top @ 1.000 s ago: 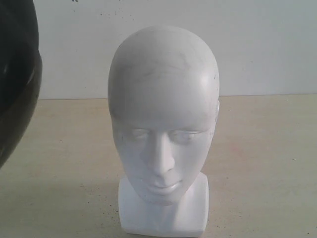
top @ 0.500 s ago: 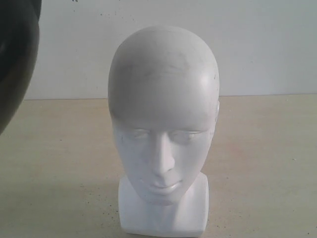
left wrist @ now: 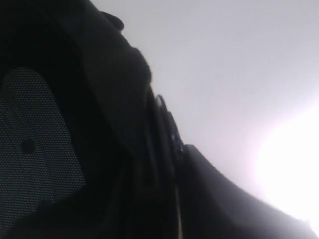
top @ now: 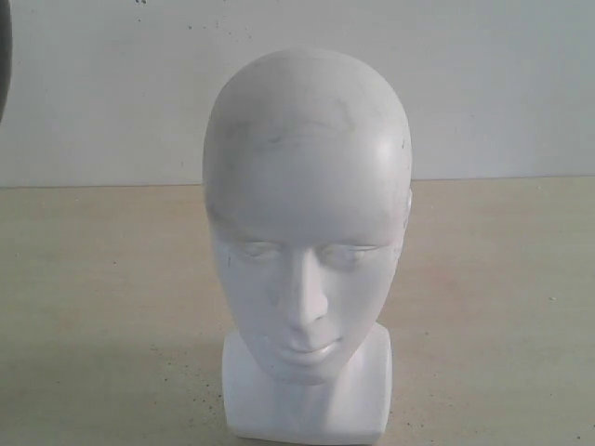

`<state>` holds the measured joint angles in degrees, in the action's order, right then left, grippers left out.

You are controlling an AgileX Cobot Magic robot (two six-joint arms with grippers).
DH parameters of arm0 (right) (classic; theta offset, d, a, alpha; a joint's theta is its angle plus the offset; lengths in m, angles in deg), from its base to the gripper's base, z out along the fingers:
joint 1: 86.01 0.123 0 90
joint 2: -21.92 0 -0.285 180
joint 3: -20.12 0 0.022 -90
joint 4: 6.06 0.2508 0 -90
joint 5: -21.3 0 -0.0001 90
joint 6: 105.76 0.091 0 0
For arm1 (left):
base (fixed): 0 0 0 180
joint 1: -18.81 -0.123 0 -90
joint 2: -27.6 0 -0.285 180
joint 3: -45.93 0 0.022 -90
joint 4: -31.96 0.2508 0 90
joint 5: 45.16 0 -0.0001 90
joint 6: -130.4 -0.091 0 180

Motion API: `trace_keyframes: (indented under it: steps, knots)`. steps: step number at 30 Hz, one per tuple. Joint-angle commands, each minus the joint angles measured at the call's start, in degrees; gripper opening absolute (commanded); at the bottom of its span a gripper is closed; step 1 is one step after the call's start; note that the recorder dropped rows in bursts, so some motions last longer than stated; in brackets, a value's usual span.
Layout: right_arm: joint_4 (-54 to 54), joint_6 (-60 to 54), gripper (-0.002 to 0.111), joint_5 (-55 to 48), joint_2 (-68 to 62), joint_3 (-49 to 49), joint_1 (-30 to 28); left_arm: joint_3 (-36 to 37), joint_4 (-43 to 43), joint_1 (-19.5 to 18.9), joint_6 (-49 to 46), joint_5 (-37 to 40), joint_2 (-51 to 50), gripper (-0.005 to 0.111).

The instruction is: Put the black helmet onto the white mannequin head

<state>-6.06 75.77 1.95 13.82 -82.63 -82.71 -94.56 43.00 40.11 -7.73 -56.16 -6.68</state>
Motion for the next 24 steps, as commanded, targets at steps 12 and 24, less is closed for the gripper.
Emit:
trace_keyframes:
  steps: [12, 24]
  knots:
    - [-0.5, -0.2, 0.000, 0.2, 0.3, 0.0, -0.4, -2.3, -65.3, 0.0, -69.9, 0.8, -0.7, 0.004]
    - [-0.5, -0.2, 0.000, 0.2, 0.3, 0.0, -0.4, -2.6, -86.3, 0.0, -81.8, 15.7, -0.7, 0.004]
